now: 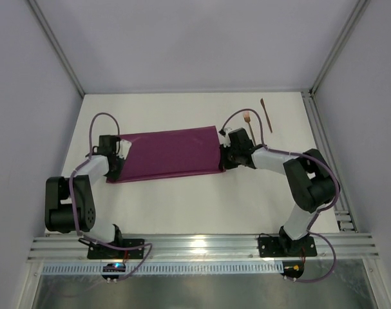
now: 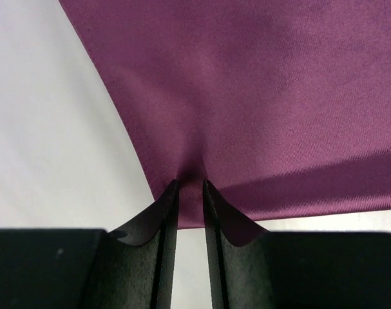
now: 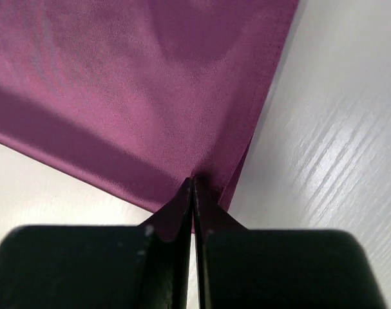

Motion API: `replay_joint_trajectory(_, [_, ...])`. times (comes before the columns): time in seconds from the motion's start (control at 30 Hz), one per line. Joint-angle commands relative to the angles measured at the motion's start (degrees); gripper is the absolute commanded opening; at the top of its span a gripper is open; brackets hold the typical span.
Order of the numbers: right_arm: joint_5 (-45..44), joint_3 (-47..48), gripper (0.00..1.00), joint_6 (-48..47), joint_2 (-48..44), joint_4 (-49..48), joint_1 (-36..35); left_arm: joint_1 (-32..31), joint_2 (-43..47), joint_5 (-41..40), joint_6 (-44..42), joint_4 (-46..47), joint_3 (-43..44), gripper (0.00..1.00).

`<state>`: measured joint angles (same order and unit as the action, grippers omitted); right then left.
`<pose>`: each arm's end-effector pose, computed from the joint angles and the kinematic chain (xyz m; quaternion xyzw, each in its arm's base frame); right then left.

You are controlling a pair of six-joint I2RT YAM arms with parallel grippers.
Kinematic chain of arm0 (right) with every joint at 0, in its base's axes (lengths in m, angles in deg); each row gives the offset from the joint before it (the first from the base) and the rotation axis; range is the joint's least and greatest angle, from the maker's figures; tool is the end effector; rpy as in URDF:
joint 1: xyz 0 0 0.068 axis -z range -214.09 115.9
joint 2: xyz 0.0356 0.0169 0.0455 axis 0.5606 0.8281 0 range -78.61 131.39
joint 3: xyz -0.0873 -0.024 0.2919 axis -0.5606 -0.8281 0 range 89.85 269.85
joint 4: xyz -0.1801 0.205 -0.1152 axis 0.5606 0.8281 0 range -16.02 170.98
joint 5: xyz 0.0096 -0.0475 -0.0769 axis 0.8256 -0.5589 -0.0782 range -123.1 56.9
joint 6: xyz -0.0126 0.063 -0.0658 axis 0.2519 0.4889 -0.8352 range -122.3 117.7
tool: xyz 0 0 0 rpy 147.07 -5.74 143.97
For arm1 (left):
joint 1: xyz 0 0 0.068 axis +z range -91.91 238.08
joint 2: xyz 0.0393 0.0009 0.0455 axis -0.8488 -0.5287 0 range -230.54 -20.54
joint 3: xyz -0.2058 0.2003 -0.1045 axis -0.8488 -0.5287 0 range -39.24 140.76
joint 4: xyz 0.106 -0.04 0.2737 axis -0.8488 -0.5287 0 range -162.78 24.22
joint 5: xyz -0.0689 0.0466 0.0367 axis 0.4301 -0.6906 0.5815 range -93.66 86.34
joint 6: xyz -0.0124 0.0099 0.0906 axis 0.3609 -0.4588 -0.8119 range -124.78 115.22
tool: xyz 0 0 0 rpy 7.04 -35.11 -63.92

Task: Fold the napkin into a case and place the utensils inside
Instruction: Smooth out the rectangle-folded napkin at the center of the board.

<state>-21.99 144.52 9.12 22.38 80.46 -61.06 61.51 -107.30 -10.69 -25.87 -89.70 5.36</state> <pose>0.3569 0.1994 0.1201 -0.1582 0.9305 0.1910 0.2696 0.3144 0.0290 0.1235 0.1373 0.9668 0.1025 0.1893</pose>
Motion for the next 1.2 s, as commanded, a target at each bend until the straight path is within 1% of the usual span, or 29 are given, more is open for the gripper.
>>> replay_joint_trajectory(0.0, [-1.27, -5.54, 0.04, 2.55, -2.19, -0.5, 1.9, 0.36, -0.69, -4.66, -2.03, 2.38, -3.46, 0.23])
replay_joint_trajectory(0.13, [-1.88, -8.27, 0.04, 2.12, -4.31, 0.11, 3.14, 0.45, 0.19, -5.37, -2.74, 3.71, -4.61, 0.22])
replay_joint_trajectory(0.2, [-1.71, -8.44, 0.04, 1.94, -4.84, 0.72, 3.23, 0.45, 1.24, -4.05, -2.74, 3.71, -4.7, 0.23])
replay_joint_trajectory(0.37, [-1.53, -7.31, 0.04, 1.06, -7.82, 3.62, 3.14, 0.45, 7.47, 0.25, -3.0, 1.6, -3.47, 0.26])
replay_joint_trajectory(0.4, [-1.36, -6.95, 0.07, 0.97, -9.39, 4.06, 3.23, 0.45, 8.44, 2.35, -3.09, 0.99, -2.6, 0.29])
replay_joint_trajectory(0.5, [-0.57, -5.63, 0.15, 0.88, -11.34, 5.91, 3.14, 0.45, 12.4, 4.56, -2.91, -1.47, -1.36, 0.37])
replay_joint_trajectory(0.53, [-0.22, -5.37, 0.2, 1.06, -12.47, 6.09, 3.23, 0.45, 13.36, 5.0, -2.65, -2.61, -0.66, 0.37])
replay_joint_trajectory(0.57, [0.74, -5.46, 0.22, 1.67, -13.01, 6.26, 3.14, 0.53, 14.68, 5.18, -2.48, -3.06, -0.48, 0.38])
replay_joint_trajectory(0.63, [1.45, -5.98, 0.26, 2.2, -14.41, 6.26, 3.14, 0.45, 15.83, 5.7, -2.47, -4.02, -0.56, 0.39])
replay_joint_trajectory(0.73, [0.49, -7.3, 0.27, 2.64, -15.64, 6.26, 3.23, 0.36, 17.24, 6.85, -3.7, -5.34, -1.7, 0.4])
replay_joint_trajectory(0.77, [-0.12, -7.48, 0.29, 2.64, -15.82, 6.44, 3.23, 0.27, 17.5, 9.81, -4.4, -6.13, -2.75, 0.41])
replay_joint_trajectory(0.83, [-1.01, -7.83, 0.31, 2.47, -15.65, 6.53, 3.23, -0.51, 18.64, 11.06, -5.89, -6.75, -3.99, 0.43])
replay_joint_trajectory(0.9, [-0.74, -7.83, 0.34, 2.47, -14.6, 6.44, 3.14, -0.96, 19.0, 10.46, -8.27, -5.97, -6.01, 0.46])
replay_joint_trajectory(1.0, [-1.53, -7.92, 0.35, 2.55, -12.31, 5.91, 3.14, -1.22, 17.69, 8.79, -11.08, -3.78, -7.94, 0.47])
replay_joint_trajectory(1.07, [-2.06, -7.92, 0.35, 2.47, -11.08, 5.74, 3.14, -1.22, 14.97, 6.6, -11.87, -1.75, -8.65, 0.47])
replay_joint_trajectory(1.1, [-2.06, -7.92, 0.35, 2.38, -10.29, 5.74, 3.14, -1.22, 13.82, 3.37, -11.88, -0.44, -9.35, 0.47])
replay_joint_trajectory(1.17, [-0.57, -8.62, 0.35, 2.64, -9.76, 4.69, 3.23, -1.22, 10.22, 2.2, -11.53, 2.21, -9.27, 0.44])
